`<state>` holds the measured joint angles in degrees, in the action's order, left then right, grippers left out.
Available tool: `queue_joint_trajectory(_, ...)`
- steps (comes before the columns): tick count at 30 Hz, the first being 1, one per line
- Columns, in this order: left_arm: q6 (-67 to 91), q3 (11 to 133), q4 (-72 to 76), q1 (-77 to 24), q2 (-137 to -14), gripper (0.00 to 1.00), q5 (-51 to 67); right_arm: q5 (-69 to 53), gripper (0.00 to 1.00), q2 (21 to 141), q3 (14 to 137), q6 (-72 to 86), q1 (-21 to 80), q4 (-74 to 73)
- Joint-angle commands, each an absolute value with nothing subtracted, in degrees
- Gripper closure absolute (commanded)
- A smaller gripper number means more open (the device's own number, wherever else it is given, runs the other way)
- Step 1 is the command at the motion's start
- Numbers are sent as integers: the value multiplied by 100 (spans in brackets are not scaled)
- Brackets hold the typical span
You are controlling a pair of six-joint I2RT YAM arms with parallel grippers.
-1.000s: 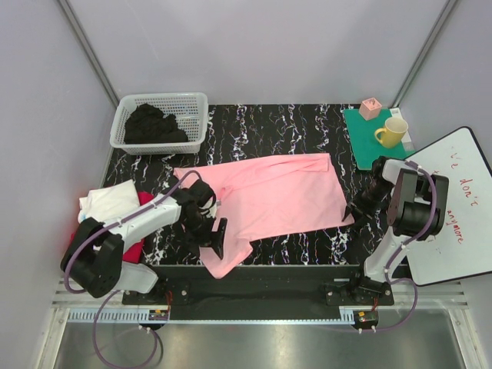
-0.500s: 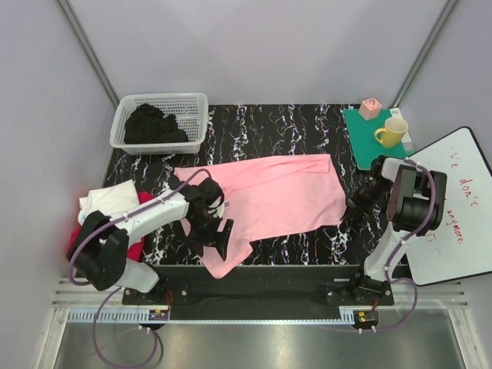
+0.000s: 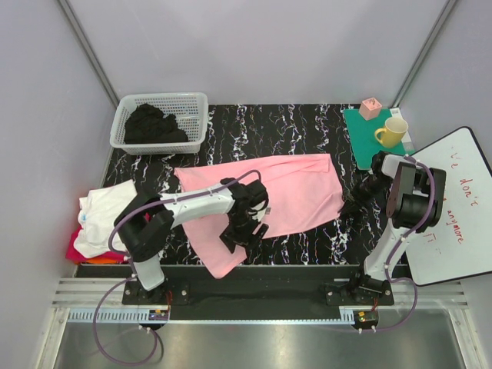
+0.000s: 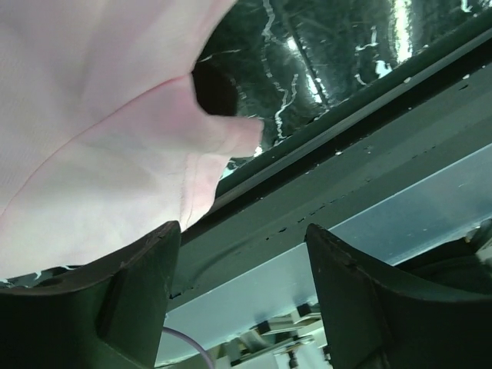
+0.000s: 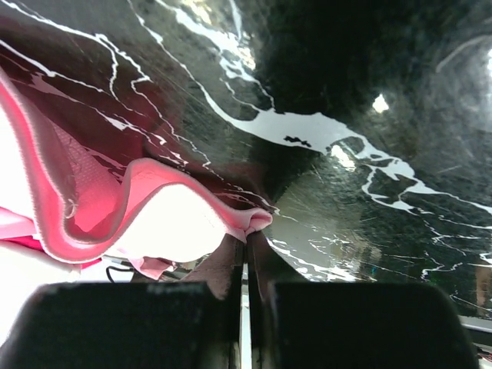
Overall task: Fold and stack the t-shirts
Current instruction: Grap the side of the flattened tshirt closest away from the robot with both arms
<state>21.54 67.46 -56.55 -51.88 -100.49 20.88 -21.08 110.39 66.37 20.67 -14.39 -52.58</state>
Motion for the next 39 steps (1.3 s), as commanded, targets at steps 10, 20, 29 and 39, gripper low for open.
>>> queue_joint_trajectory(10,2127,6926,-6337,-5546,-10221,30,634,-2303,100,11188,6873,1951,-1424,-5063)
queue_joint_trajectory(20,2004,6944,-6355,-5924,-10521,45,712,-2417,99,11285,6899,1942,-1424,-5054)
queue_joint_trajectory(29,2039,6829,-6223,-6179,-10784,45,694,-2523,99,11382,6935,1951,-1433,-5027)
queue_joint_trajectory(39,2135,6882,-6126,-6468,-11477,82,248,-2628,99,11373,6961,1934,-1485,-5036)
